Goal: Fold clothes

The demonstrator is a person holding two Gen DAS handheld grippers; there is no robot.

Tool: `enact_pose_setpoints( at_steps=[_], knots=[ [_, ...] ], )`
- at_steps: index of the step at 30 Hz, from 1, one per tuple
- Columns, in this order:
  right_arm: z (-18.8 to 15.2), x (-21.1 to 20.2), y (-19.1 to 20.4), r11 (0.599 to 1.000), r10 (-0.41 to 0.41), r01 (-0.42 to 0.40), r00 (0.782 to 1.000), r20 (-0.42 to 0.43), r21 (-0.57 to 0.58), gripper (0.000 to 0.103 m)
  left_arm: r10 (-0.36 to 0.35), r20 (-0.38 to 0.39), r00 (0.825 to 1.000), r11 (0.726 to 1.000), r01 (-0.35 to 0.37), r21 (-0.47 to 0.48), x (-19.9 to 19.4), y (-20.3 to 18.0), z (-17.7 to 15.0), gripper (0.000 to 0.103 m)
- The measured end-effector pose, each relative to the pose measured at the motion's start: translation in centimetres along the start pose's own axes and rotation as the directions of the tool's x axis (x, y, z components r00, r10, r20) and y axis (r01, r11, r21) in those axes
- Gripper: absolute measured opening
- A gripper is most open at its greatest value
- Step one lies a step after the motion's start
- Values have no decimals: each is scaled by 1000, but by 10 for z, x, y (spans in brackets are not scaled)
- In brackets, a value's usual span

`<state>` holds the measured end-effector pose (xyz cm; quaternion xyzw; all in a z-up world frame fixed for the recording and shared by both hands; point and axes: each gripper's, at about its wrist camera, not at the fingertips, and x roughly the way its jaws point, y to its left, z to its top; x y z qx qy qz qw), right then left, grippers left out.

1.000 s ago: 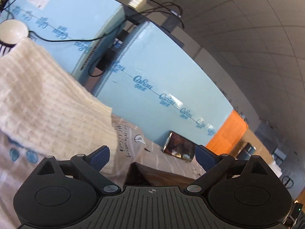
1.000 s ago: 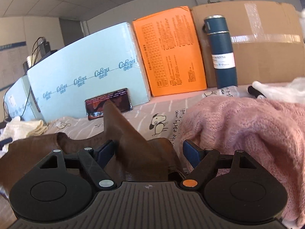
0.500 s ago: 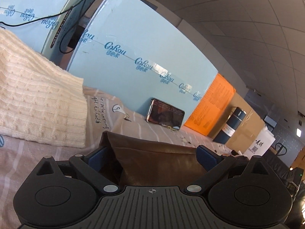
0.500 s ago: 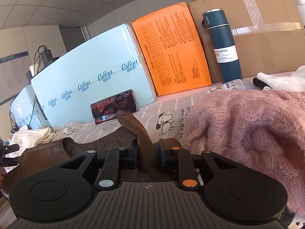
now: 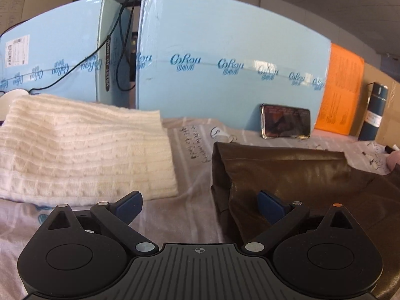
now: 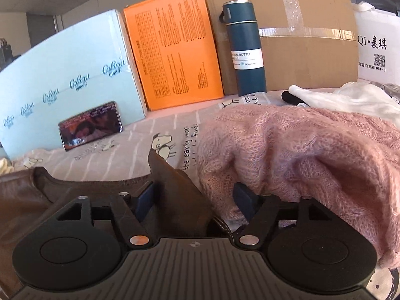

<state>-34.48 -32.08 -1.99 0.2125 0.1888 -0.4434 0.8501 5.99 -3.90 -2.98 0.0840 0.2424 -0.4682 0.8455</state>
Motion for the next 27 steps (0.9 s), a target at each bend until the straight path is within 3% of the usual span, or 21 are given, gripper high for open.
enact_pose_setpoints(
  at_steps=[2, 5, 11, 14, 17, 22, 27],
  knots=[
    [-1, 6, 6, 999, -18, 17, 999, -29, -36, 83, 12, -28, 1000, 1000, -12, -2, 4, 1, -1, 100],
    [-3, 12, 17, 994, -47, 42, 997, -54, -96, 89, 13, -19, 1000, 1000, -13, 5, 2, 1, -2, 100],
    [4, -26, 21, 999, -22, 21, 999, 26, 36, 92, 4, 34, 999, 1000, -4, 10, -9, -2, -2, 100],
    [0, -62, 9, 979, -18, 3, 997, 69, 203, 96, -1, 66, 998, 1000, 0, 22, -14, -5, -2, 100],
    [-9, -97, -7, 926, -14, -21, 996, 90, 378, 99, -20, 104, 994, 999, 17, 34, -21, -8, -2, 100],
    [-40, -119, -33, 745, 132, -94, 991, -9, 660, 99, -57, 144, 988, 998, 51, 47, -29, -11, -3, 101],
    [-52, -110, -31, 678, 226, -130, 973, -36, 724, 99, -68, 151, 986, 997, 61, 52, -29, -12, -5, 101]
  ],
)
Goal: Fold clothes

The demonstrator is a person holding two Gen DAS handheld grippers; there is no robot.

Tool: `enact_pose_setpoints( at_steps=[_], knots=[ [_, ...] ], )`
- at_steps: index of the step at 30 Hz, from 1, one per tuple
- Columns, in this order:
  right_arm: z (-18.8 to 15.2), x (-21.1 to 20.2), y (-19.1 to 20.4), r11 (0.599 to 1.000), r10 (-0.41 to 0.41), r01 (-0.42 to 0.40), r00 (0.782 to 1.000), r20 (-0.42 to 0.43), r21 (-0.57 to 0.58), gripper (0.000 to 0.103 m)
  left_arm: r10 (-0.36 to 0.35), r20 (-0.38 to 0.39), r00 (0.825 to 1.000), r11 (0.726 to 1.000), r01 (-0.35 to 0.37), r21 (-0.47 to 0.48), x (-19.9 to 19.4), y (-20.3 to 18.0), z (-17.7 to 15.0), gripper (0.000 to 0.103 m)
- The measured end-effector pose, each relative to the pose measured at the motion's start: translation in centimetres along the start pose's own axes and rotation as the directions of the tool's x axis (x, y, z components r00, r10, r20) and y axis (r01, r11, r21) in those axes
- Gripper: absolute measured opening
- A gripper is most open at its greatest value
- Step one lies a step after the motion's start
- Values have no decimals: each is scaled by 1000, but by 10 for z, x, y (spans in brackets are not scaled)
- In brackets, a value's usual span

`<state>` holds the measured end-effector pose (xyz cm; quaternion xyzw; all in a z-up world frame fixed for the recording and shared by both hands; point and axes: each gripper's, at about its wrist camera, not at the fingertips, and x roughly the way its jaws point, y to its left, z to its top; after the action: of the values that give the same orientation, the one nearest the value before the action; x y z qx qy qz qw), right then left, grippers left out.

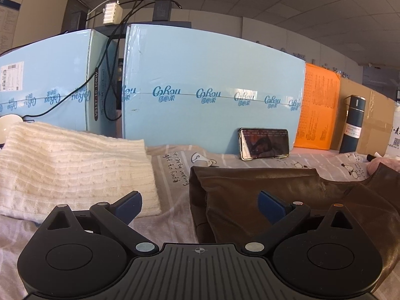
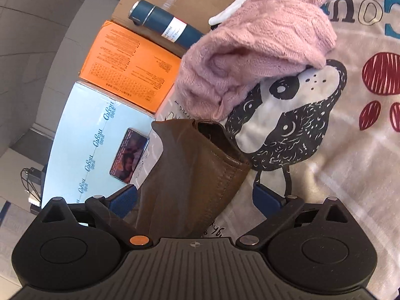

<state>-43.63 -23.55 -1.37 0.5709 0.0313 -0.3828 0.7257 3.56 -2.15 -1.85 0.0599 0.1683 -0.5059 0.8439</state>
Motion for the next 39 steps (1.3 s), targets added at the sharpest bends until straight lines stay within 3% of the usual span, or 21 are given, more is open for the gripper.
enact_pose_setpoints(
  at_steps=[7, 9, 10, 11, 15, 17, 20, 21, 23, 25, 29, 32, 34, 39],
  knots=[
    [13, 41, 19, 999, -25, 25, 1000, -1, -41, 96, 7, -30, 1000, 1000, -7, -7, 5, 2, -1, 101],
    [15, 51, 19, 999, -40, 40, 999, 22, -7, 75, 7, -40, 999, 1000, -7, -12, 7, 3, -2, 101],
    [15, 56, 19, 999, -47, 47, 998, 33, 11, 51, 6, -45, 999, 1000, -7, -15, 8, 3, -2, 101],
    [15, 64, 17, 999, -44, 44, 999, 21, 30, 36, 6, -52, 999, 1000, -7, -19, 9, 4, -2, 101],
    [10, 74, 9, 996, 31, -36, 998, 63, 78, 23, 12, -50, 999, 999, -14, -36, 9, 6, -2, 101],
    [11, 70, 8, 993, 71, -77, 994, 80, 85, 19, -4, 38, 999, 999, 6, -42, -1, 7, 0, 101],
    [14, 64, 7, 987, 128, -137, 987, 100, 89, 19, -94, 214, 972, 996, 92, 17, -29, -6, 8, 101],
    [14, 63, 7, 985, 136, -146, 986, 100, 91, 19, -130, 224, 966, 991, 122, 52, -34, -13, 12, 101],
    [14, 63, 6, 982, 153, -163, 983, 101, 97, 19, -229, 195, 954, 967, 200, 160, -39, -36, 19, 101],
    [14, 61, 6, 978, 172, -182, 980, 103, 102, 19, -298, 136, 945, 926, 252, 282, -37, -62, 20, 101],
    [12, 55, 9, 974, 193, -206, 974, 121, 98, 19, -312, -8, 950, 833, 278, 479, -15, -111, 8, 101],
    [10, 51, 18, 967, 232, -244, 964, 133, 80, 19, -266, -97, 959, 766, 271, 583, 6, -132, -10, 101],
    [8, 50, 26, 958, 272, -282, 953, 131, 60, 18, -227, -146, 963, 756, 269, 597, 18, -136, -17, 101],
    [-1, 53, 62, 926, 379, -377, 921, 91, -36, 18, -234, -229, 945, 789, 322, 523, 33, -128, -17, 101]
  ],
)
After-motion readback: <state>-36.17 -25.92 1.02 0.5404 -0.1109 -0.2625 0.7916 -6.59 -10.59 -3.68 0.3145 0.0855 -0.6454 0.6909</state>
